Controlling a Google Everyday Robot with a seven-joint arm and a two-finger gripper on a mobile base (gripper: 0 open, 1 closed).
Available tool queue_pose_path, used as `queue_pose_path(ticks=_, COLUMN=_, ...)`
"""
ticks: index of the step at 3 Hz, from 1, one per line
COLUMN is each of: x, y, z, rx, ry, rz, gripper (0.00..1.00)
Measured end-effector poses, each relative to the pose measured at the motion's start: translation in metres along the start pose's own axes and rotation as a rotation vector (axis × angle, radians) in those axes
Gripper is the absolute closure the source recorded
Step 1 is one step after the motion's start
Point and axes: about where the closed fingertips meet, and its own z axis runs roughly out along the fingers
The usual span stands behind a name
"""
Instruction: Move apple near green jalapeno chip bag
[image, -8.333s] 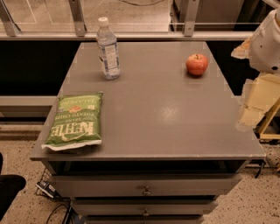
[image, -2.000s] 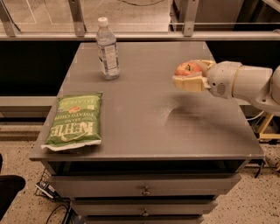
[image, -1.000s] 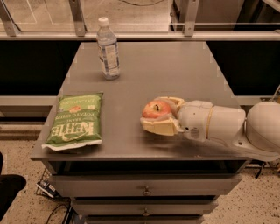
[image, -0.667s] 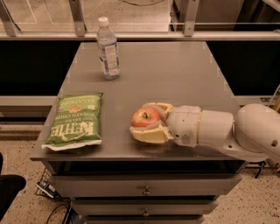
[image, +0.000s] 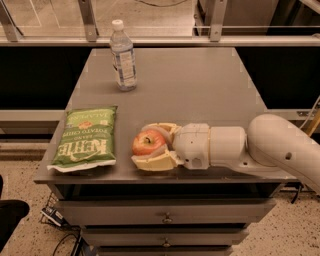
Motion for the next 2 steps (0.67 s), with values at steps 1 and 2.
queue_pose_path(ticks=1, x=-0.0006, y=0.0018, z=0.0024, rx=-0.008, ry=0.001, rz=-0.003, gripper=0.86)
queue_pose_path(ticks=2, x=-0.0012, y=0.0022, z=0.0028, rx=-0.009, ry=0.001, rz=-0.004, gripper=0.64)
